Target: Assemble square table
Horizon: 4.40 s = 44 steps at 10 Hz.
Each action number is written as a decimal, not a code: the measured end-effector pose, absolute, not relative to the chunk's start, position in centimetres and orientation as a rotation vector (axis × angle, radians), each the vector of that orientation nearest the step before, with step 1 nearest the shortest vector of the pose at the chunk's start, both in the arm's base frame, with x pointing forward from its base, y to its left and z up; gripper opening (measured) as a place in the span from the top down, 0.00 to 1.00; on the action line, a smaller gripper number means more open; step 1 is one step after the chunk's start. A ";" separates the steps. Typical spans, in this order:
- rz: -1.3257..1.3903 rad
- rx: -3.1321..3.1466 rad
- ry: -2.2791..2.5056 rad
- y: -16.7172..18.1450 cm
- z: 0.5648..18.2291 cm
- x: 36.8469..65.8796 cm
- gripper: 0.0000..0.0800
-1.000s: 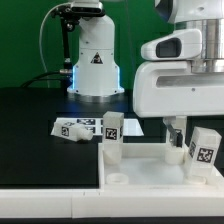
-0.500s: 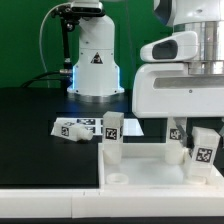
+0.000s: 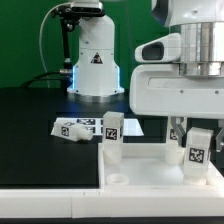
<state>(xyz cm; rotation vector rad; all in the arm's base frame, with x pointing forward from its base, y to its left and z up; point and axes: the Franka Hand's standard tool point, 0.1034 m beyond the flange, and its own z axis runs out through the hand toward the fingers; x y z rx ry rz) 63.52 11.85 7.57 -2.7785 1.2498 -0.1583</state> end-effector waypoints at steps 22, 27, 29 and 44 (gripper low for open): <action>-0.261 -3.070 0.443 11.0 7.8 64.1 0.64; -0.199 -2.692 1.455 10.8 7.6 64.0 0.64; -0.158 -2.353 1.870 10.7 7.5 63.8 0.64; -0.272 -3.070 0.302 11.1 8.3 64.1 0.38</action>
Offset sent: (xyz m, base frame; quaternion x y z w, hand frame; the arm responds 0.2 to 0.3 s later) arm 0.0000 0.0000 0.0000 0.0000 0.0000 0.1938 0.9810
